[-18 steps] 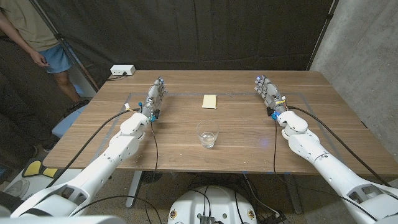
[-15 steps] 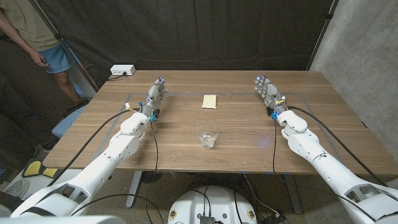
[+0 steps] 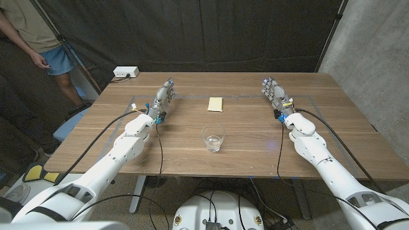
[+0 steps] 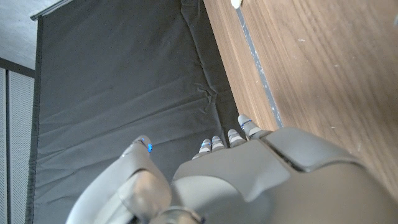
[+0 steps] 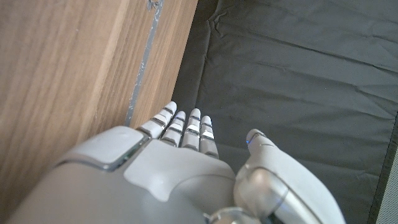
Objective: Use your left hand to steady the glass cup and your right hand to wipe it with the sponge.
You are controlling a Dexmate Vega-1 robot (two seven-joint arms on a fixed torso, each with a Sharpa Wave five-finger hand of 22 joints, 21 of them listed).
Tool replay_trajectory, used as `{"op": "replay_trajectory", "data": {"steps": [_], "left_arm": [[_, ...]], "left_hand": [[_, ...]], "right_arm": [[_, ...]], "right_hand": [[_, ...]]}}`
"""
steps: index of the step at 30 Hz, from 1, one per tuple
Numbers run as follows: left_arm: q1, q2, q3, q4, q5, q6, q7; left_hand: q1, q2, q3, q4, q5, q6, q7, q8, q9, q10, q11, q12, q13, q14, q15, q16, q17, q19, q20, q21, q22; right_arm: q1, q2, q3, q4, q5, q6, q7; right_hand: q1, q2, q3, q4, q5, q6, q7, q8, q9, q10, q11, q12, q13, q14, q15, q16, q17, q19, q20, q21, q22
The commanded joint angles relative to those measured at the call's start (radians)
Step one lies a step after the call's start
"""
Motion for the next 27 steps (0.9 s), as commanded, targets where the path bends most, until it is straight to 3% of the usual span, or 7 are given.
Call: {"op": "replay_trajectory", "data": {"steps": [1, 4, 20, 22, 27], "left_arm": [[0.001, 0.031, 0.013, -0.011, 0.046, -0.02, -0.06], [0.003, 0.048, 0.02, -0.019, 0.055, -0.026, -0.092], [0.034, 0.116, 0.039, -0.079, 0.098, -0.098, -0.188], [0.035, 0.123, 0.044, -0.084, 0.099, -0.103, -0.208], [0.037, 0.141, 0.059, -0.103, 0.103, -0.122, -0.261]], "left_hand": [[0.034, -0.015, -0.008, -0.023, -0.005, -0.141, -0.01, 0.013, 0.004, -0.03, 0.047, 0.016, 0.005, -0.019, 0.027, 0.013, 0.004, -0.05, 0.016, 0.002, 0.006], [0.046, -0.03, -0.015, -0.034, -0.006, -0.127, -0.014, 0.015, 0.005, -0.012, 0.053, 0.019, 0.006, 0.006, 0.029, 0.019, 0.005, -0.035, 0.026, 0.004, 0.006], [0.113, -0.087, -0.035, -0.086, -0.006, -0.113, 0.026, 0.015, 0.01, 0.022, 0.072, 0.022, 0.011, 0.029, 0.041, 0.016, 0.006, -0.018, 0.057, -0.004, 0.006], [0.134, -0.097, -0.037, -0.1, -0.005, -0.101, 0.033, 0.018, 0.011, 0.024, 0.054, 0.02, 0.012, 0.039, 0.044, 0.016, 0.006, -0.012, 0.062, -0.006, 0.006], [0.148, -0.104, -0.039, -0.108, -0.003, -0.096, 0.038, 0.019, 0.012, 0.032, 0.051, 0.022, 0.012, 0.046, 0.048, 0.017, 0.006, -0.008, 0.066, -0.007, 0.006]], "right_arm": [[-0.046, 0.035, 0.06, -0.071, -0.072, -0.055, 0.01], [-0.056, 0.04, 0.065, -0.085, -0.079, -0.06, 0.009], [-0.156, 0.042, 0.09, -0.228, -0.11, -0.095, -0.025], [-0.169, 0.041, 0.093, -0.246, -0.114, -0.099, -0.032], [-0.2, 0.033, 0.098, -0.298, -0.129, -0.113, -0.049]], "right_hand": [[0.005, -0.02, -0.002, -0.014, -0.005, 0.007, -0.006, 0.006, 0.004, 0.015, 0.012, 0.008, 0.004, 0.017, 0.016, 0.007, 0.001, 0.008, 0.009, 0.006, 0.002], [0.006, -0.023, -0.003, -0.018, -0.005, 0.007, -0.007, 0.007, 0.004, 0.019, 0.016, 0.009, 0.004, 0.02, 0.016, 0.007, 0.001, 0.008, 0.008, 0.005, 0.002], [0.011, -0.03, -0.008, -0.032, -0.006, 0.012, -0.011, 0.008, 0.005, 0.022, 0.02, 0.009, 0.005, 0.022, 0.016, 0.003, 0.002, 0.01, 0.008, 0.003, 0.003], [0.011, -0.03, -0.009, -0.033, -0.006, 0.014, -0.011, 0.009, 0.005, 0.024, 0.022, 0.009, 0.005, 0.023, 0.018, 0.003, 0.002, 0.01, 0.009, 0.003, 0.003], [0.012, -0.031, -0.01, -0.037, -0.006, 0.015, -0.011, 0.009, 0.005, 0.025, 0.021, 0.01, 0.005, 0.023, 0.017, 0.002, 0.003, 0.011, 0.009, 0.002, 0.003]]}}
